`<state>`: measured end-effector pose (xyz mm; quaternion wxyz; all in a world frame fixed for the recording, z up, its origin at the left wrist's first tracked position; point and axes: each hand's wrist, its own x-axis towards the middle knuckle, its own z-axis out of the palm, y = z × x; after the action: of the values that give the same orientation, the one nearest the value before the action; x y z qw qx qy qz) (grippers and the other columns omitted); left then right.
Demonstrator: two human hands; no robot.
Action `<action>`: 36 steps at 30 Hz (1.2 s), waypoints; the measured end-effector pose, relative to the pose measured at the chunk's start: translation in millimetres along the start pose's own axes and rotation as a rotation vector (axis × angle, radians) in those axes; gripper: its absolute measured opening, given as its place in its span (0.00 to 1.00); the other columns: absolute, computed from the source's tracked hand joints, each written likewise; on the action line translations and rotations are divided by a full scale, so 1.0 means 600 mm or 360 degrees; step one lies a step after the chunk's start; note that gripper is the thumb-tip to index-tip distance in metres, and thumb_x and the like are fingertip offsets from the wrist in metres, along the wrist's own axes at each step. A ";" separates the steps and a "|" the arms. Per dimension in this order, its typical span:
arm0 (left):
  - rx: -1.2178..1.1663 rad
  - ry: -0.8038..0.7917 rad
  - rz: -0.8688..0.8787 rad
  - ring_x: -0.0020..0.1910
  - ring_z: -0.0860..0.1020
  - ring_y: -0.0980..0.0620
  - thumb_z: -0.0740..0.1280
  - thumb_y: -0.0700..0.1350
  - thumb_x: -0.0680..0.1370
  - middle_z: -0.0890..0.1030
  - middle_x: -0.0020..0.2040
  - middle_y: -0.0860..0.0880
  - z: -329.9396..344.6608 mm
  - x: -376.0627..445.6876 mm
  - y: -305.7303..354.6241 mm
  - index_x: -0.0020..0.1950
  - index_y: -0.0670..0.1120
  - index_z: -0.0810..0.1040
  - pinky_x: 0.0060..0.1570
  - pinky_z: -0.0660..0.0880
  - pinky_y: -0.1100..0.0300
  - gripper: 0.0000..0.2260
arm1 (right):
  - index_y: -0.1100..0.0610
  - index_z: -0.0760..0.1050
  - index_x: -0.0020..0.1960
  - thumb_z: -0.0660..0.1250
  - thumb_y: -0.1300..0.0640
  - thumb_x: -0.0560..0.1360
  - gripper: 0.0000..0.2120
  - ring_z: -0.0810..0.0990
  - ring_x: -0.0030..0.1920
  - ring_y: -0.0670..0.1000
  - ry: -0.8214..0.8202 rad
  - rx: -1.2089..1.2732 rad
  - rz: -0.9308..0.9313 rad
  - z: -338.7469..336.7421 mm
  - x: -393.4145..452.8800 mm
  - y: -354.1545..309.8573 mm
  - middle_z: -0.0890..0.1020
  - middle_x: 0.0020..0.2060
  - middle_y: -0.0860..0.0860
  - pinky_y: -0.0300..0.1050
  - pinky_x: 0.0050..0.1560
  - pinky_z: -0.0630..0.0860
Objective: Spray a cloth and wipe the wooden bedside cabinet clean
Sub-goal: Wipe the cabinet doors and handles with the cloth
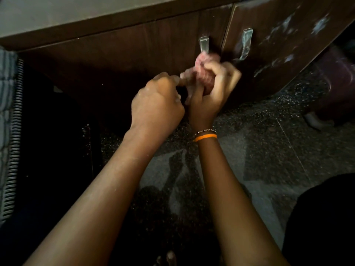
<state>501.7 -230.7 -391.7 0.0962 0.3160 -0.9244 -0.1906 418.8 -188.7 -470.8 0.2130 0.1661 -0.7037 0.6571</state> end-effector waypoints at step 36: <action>0.0354 0.0007 0.0376 0.54 0.77 0.45 0.59 0.34 0.72 0.76 0.57 0.49 0.045 0.008 0.027 0.76 0.50 0.53 0.49 0.70 0.52 0.34 | 0.59 0.80 0.54 0.67 0.65 0.69 0.14 0.75 0.50 0.53 -0.0105 -0.0288 -0.0381 -0.030 0.107 -0.035 0.77 0.50 0.58 0.38 0.56 0.69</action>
<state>480.7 -214.1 -409.5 0.0844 0.2141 -0.9704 -0.0738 376.1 -169.6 -418.6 0.2806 0.2503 -0.7419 0.5551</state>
